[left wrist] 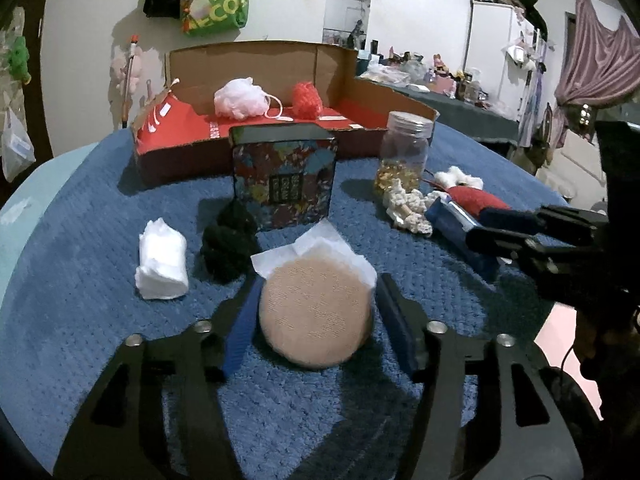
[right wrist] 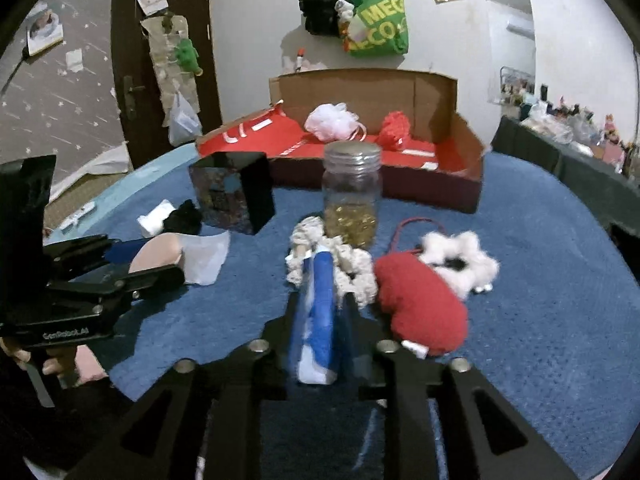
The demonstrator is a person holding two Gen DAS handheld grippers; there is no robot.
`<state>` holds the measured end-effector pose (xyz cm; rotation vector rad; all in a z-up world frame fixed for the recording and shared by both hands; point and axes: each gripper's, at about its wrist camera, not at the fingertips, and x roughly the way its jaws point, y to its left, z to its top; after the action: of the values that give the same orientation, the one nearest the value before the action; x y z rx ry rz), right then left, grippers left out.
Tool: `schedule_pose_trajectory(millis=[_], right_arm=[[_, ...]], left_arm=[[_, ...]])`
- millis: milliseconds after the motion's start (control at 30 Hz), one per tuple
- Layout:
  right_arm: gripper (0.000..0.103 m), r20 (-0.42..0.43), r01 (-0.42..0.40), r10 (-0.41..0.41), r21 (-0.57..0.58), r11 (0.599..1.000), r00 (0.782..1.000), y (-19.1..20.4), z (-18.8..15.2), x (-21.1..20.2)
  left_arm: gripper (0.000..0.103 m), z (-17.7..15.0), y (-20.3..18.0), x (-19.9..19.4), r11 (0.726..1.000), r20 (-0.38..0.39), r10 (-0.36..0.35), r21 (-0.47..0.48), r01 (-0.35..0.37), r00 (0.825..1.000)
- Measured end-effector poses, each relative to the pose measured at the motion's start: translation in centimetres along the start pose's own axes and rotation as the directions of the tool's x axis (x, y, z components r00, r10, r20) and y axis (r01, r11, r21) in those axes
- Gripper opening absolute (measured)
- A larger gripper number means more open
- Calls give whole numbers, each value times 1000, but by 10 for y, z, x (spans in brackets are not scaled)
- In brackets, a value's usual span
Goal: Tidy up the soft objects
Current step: 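Lift the beige sponge and blue tube off the bed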
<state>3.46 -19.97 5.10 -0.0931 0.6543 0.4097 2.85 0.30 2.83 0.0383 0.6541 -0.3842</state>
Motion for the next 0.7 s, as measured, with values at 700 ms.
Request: schedule_pose_trajectory(millis=[700], right_arm=[[58, 105, 220, -206, -143, 965, 973, 20, -10, -1]], left_arm=[[62, -10, 3, 3, 1000, -6, 14, -7, -14, 1000]])
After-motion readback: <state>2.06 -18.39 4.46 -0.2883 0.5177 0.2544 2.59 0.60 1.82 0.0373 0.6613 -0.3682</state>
